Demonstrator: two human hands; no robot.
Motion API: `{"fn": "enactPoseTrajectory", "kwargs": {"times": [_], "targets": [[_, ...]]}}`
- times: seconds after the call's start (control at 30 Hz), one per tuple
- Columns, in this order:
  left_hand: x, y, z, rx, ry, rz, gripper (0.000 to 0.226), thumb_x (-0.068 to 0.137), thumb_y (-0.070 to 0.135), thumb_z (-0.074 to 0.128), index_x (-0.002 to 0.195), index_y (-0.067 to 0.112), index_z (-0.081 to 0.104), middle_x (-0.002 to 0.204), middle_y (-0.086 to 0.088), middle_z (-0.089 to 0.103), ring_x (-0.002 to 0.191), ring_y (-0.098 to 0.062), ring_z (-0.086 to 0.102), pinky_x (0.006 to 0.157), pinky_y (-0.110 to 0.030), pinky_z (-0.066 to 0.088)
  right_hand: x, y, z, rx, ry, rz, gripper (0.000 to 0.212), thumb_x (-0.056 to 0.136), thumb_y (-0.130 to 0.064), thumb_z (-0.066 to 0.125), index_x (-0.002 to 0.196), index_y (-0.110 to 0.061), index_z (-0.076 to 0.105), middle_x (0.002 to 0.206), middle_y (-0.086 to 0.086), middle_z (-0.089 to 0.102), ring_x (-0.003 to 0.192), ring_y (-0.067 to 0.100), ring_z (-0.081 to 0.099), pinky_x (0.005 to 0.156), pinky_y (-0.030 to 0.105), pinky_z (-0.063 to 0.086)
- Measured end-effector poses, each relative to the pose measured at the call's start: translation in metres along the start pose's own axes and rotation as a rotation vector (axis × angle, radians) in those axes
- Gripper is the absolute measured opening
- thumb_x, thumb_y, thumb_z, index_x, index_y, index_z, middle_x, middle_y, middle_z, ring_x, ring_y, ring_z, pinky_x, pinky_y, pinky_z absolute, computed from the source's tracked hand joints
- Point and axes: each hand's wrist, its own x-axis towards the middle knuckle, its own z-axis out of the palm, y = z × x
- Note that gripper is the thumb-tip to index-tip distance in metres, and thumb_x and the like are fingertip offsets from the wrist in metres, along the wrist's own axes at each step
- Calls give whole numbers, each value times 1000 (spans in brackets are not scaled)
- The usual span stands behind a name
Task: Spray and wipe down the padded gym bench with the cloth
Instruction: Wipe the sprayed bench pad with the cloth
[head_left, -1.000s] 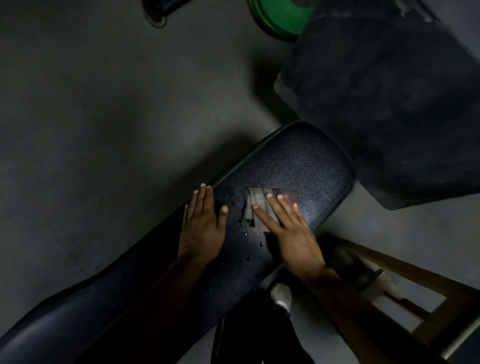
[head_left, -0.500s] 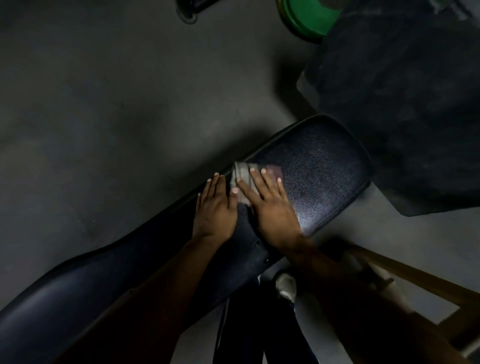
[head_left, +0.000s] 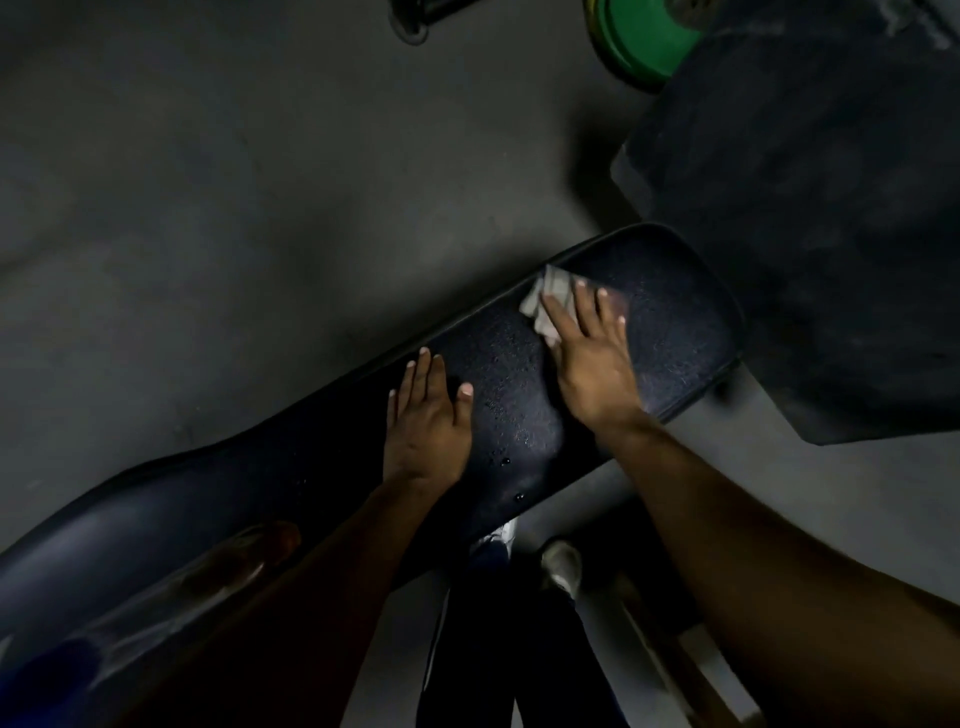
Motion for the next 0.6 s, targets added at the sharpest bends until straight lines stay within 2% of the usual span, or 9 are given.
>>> {"fn": "enactPoseTrajectory", "kwargs": {"times": [0.1, 0.2, 0.33, 0.4, 0.47, 0.53, 0.6], "targets": [[-6, -2, 2, -34, 36, -25, 59, 105, 38, 31, 156, 11, 21, 167, -3, 9, 153, -18, 7, 122, -41, 5, 13, -36, 9, -20, -41, -87, 57, 106, -26, 48, 161, -30, 32, 173, 12, 15, 159, 42, 7, 126, 62, 8], [-14, 0, 2, -91, 53, -48, 59, 105, 38, 31, 156, 10, 21, 166, -4, 11, 153, -19, 8, 122, -40, 5, -13, -57, 16, -71, -69, -243, 66, 100, -22, 54, 161, -31, 32, 172, 10, 21, 159, 39, 14, 127, 61, 13], [-26, 3, 2, -134, 55, -50, 59, 105, 38, 31, 156, 10, 21, 166, -5, 12, 153, -19, 8, 122, -40, 5, -75, -38, 23, -122, -130, -371, 72, 97, -29, 59, 161, -36, 28, 172, 6, 24, 159, 34, 18, 127, 56, 18], [-32, 4, 2, -146, 58, -51, 59, 105, 39, 31, 156, 11, 21, 166, -5, 12, 153, -19, 7, 122, -39, 4, -102, -17, 24, -157, -166, -412, 82, 93, -23, 65, 162, -37, 24, 172, 5, 21, 160, 33, 16, 128, 54, 17], [-39, 5, 4, -152, 68, -50, 59, 105, 39, 31, 156, 10, 22, 166, -6, 14, 153, -19, 9, 122, -39, 5, -121, 8, 17, -191, -179, -416, 91, 89, -19, 69, 162, -39, 19, 173, 3, 17, 160, 32, 13, 128, 52, 15], [-45, 4, 8, -152, 73, -49, 61, 104, 42, 30, 155, 10, 24, 165, -6, 15, 153, -20, 10, 123, -40, 6, -130, 31, 4, -201, -192, -370, 92, 91, -23, 70, 163, -41, 15, 174, 1, 10, 161, 30, 6, 129, 51, 15], [-50, 3, 13, -139, 77, -49, 68, 100, 48, 24, 155, 9, 25, 165, -7, 17, 153, -21, 12, 123, -41, 8, -127, 45, -5, -185, -192, -291, 85, 97, -30, 59, 163, -43, 8, 175, 0, 3, 161, 29, 1, 130, 50, 14]]}}
